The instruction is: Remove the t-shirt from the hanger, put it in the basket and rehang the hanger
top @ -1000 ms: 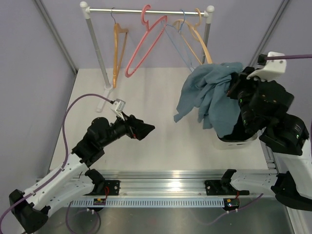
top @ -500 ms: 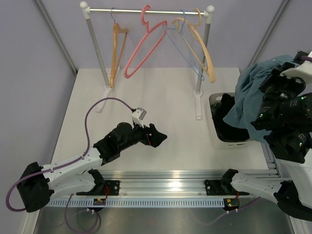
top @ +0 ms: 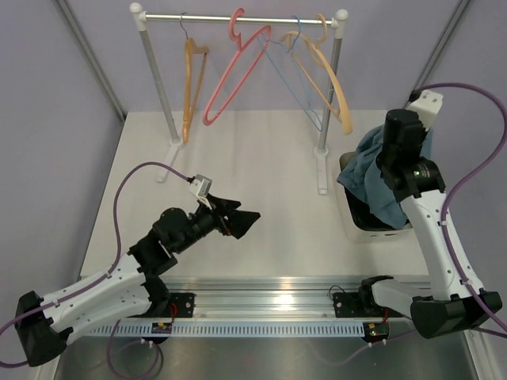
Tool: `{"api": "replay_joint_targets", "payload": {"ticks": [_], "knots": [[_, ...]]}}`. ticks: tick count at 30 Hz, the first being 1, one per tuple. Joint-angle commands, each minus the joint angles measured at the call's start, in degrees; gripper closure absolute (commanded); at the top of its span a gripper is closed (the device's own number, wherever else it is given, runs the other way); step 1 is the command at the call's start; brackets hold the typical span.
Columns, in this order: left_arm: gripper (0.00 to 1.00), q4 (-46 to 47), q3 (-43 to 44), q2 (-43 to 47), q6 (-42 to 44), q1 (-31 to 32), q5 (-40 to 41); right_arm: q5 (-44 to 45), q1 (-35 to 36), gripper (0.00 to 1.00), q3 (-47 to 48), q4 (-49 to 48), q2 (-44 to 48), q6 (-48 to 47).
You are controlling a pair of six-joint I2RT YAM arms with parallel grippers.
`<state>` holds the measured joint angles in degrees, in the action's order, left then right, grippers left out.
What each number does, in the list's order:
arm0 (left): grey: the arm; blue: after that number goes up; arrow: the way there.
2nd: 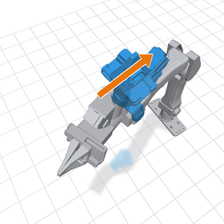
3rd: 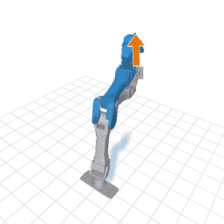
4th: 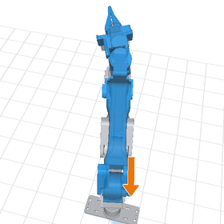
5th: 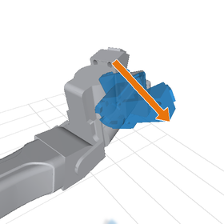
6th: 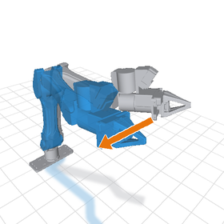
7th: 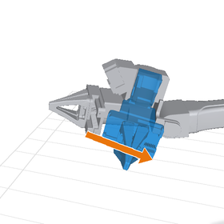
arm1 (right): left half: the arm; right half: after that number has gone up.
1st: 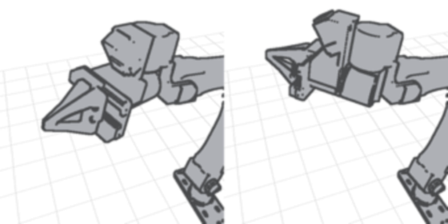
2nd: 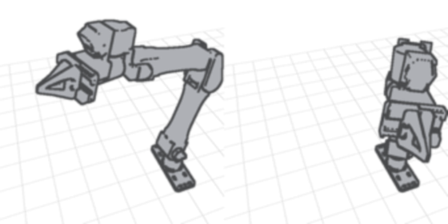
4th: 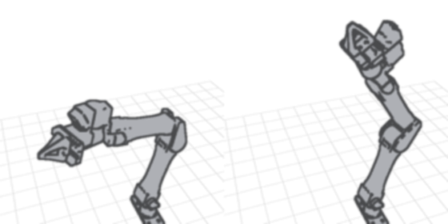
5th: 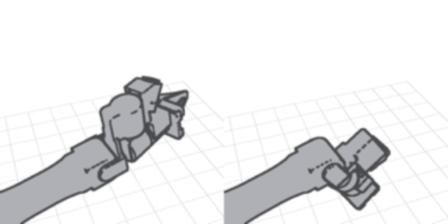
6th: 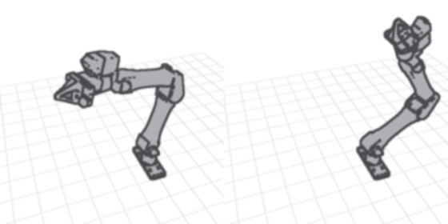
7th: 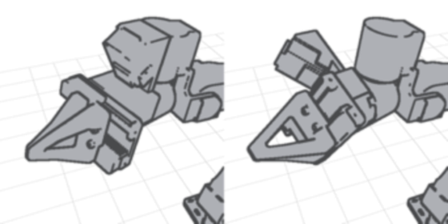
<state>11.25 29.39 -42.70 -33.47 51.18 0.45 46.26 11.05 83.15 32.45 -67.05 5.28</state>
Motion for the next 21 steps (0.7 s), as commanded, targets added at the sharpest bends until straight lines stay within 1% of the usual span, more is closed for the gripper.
{"api": "replay_joint_targets", "payload": {"ticks": [1, 3, 4, 6, 7, 9, 13, 16, 17, 20, 21], "knots": [[0.01, 0.53, 0.15, 1.48, 0.43, 0.33, 2.8, -5.74, -0.5, 1.0, -7.96, -3.16, 5.86, 11.85], [0.01, 0.53, -0.64, 2.35, 0.25, 0.33, 2.54, -6.7, -0.59, 1.0, -12.82, -4.93, 9.73, 15.36], [0.01, 0.88, -0.91, 2.7, -0.1, 0.33, 2.54, -6.8, -0.5, 1.0, -17.63, -6.68, 11.83, 16.25], [0.01, 1.32, -1.7, 3.75, -0.45, 0.33, 2.71, -5.92, -0.5, 1.0, -22.13, -7.83, 13.51, 19.15], [0.01, 1.58, -1.79, 4.02, -0.71, 0.33, 2.72, -5.22, -0.5, 1.0, -26.42, -9.14, 14.65, 20.03], [0.01, 1.85, -1.88, 4.11, -0.98, 0.33, 2.72, -4.86, -0.5, 1.0, -31.97, -11.42, 15.36, 22.66], [0.01, 1.68, -1.79, 3.5, -0.72, 0.33, 3.24, -9.77, -0.59, 1.0, -37.88, -12.68, 13.88, 29.68], [0.01, 1.5, -1.96, 3.41, -0.63, 0.33, 4.3, -13.29, -0.5, 1.0, -44.2, -14.86, 13.08, 38.29], [0.01, 1.5, -1.88, 3.5, -0.63, 0.33, 4.3, -13.48, -0.5, 1.0, -45.52, -15.13, 12.99, 43.54], [0.01, 0.62, -1.44, 4.11, -0.54, 0.33, 4.21, -11.98, -0.5, 1.0, -48.43, -10.22, 13.69, 54.8], [0.01, 0.36, -1.52, 4.37, -0.63, 0.33, 4.38, -12.07, -0.59, 1.0, -50.27, -9.69, 14.31, 56.23]]}}
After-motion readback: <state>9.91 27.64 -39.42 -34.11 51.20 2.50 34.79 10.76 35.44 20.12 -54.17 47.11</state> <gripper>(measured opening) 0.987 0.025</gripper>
